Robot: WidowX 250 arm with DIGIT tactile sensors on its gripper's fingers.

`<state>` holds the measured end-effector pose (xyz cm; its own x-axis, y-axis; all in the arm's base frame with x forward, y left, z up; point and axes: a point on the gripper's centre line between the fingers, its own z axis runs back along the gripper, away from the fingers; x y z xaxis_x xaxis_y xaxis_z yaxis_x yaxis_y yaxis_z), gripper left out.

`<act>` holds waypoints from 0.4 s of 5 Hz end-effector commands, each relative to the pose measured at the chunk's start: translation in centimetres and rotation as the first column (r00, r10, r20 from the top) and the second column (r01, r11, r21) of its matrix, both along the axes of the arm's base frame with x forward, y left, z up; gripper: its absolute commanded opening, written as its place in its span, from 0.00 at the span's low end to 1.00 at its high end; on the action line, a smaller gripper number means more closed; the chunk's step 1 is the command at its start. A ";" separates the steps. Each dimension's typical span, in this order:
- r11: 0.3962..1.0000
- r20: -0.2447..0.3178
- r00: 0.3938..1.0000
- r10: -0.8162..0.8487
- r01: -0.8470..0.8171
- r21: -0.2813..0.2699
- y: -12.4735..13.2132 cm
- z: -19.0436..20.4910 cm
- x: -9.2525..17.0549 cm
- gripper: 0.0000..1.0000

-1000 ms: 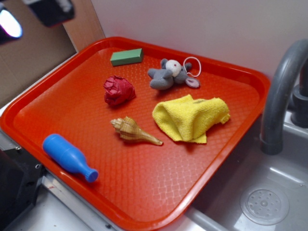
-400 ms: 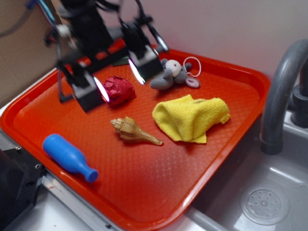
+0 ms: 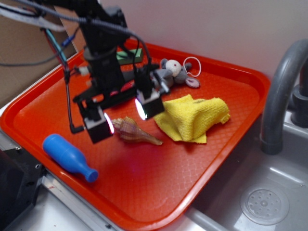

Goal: Grab the shell.

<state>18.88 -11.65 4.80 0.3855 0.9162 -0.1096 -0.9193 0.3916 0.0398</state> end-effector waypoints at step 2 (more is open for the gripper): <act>0.996 0.113 0.993 0.042 -0.033 -0.078 1.2 -3.2 2.9 1.00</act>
<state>21.03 -11.72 1.99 0.3808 0.9136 -0.1426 -0.9245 0.3731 -0.0784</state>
